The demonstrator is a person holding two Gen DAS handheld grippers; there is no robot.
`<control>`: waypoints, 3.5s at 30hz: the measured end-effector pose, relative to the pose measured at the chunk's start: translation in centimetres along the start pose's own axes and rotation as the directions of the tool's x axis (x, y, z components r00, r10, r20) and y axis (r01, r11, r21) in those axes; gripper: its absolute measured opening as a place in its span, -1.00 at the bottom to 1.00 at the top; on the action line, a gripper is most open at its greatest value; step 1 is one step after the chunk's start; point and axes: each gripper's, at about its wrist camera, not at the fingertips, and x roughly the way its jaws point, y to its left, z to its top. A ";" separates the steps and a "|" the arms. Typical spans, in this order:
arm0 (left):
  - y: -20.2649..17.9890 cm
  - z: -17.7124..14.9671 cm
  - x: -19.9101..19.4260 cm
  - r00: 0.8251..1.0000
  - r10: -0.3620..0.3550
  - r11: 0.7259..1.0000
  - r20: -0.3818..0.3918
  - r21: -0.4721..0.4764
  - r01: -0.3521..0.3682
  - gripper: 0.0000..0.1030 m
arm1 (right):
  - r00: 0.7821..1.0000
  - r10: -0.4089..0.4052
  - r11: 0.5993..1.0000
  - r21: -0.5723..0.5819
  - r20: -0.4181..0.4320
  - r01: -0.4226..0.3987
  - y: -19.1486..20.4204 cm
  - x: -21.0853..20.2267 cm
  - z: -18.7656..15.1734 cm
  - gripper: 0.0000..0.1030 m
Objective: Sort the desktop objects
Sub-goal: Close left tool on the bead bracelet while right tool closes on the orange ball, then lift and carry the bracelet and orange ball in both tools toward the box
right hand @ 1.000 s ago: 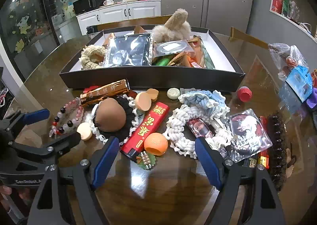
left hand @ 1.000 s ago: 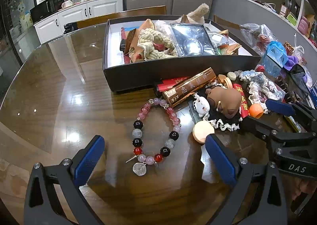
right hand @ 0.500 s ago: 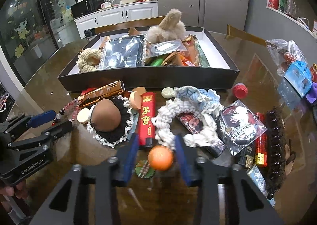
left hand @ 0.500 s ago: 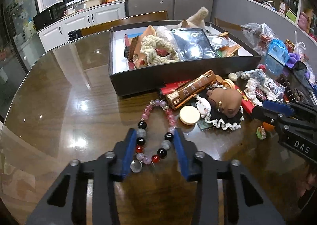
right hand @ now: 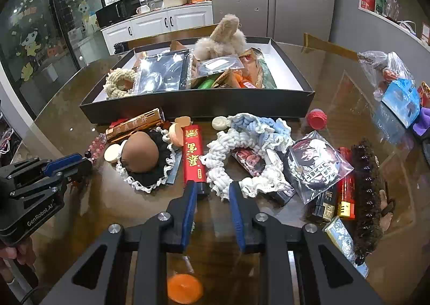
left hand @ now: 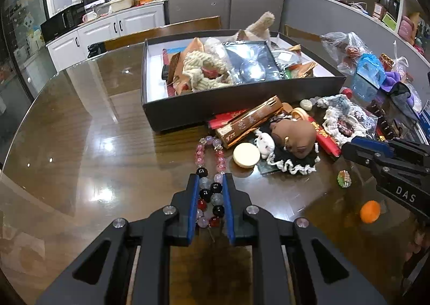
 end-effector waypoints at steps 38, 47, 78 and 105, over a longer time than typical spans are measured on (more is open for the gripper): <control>0.6 -2.1 -1.4 0.994 -0.107 0.992 0.005 -0.067 0.107 -0.86 | 0.998 0.052 0.996 -0.072 -0.026 -0.054 1.4 -3.7 -5.9 -0.23; -0.9 -2.3 -0.3 0.998 -0.055 0.998 -0.034 -0.023 0.054 0.80 | 0.998 0.053 0.996 -0.073 -0.023 -0.054 1.2 -3.4 -5.9 -0.23; -1.2 -1.8 -1.5 0.996 -0.092 0.996 -0.012 -0.003 0.092 -1.00 | 0.998 0.060 0.994 -0.087 -0.016 -0.062 1.6 -3.6 -5.3 -0.54; 0.5 0.8 1.1 0.996 -0.071 0.996 -0.049 -0.059 0.068 -0.85 | 0.995 0.102 0.992 -0.074 -0.013 -0.103 1.2 -3.5 -5.2 -0.53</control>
